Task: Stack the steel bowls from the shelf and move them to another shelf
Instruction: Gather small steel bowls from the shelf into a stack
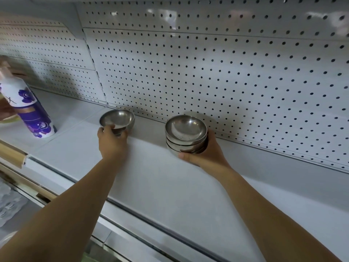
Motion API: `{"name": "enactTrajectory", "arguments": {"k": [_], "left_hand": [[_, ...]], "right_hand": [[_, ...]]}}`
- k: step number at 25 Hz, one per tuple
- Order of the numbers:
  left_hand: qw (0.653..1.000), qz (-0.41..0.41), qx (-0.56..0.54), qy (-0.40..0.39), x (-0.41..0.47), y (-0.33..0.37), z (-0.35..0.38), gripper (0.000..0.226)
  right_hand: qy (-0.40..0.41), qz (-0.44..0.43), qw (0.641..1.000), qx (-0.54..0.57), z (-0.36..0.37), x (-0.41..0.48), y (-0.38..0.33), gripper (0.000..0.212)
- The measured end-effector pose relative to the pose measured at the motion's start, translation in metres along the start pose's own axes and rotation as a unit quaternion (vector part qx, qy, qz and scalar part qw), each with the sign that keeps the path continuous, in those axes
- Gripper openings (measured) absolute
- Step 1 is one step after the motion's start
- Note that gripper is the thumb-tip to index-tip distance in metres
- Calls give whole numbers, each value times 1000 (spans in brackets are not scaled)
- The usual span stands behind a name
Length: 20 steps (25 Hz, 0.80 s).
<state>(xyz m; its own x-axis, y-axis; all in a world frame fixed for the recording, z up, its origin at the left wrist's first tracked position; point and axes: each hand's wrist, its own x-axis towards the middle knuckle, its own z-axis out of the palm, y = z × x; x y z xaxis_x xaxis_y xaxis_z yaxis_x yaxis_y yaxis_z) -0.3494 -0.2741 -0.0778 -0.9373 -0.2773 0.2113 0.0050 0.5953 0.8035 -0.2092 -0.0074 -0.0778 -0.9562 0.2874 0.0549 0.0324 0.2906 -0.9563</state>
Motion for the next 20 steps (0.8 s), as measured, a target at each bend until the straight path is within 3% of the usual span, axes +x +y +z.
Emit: {"name": "enactTrajectory", "arguments": {"k": [8,13,17,20], "left_hand": [[992,73,-105,-12,-23,12,-6,37],[970,111,-204,-75,-41,45,-10,40],[936,133,-288,-151,-57,80,-12,30],[919,160,-294,-208,-64,91,-9,31]], "right_hand": [[1,-7,1000,-10,3,1,-2,104],[0,-5,1000,-8,4,1,-2,103],[4,-12,1000,-7,5,1,-2,107],[6,-19,1000,-4,5,1,-2,107]]}}
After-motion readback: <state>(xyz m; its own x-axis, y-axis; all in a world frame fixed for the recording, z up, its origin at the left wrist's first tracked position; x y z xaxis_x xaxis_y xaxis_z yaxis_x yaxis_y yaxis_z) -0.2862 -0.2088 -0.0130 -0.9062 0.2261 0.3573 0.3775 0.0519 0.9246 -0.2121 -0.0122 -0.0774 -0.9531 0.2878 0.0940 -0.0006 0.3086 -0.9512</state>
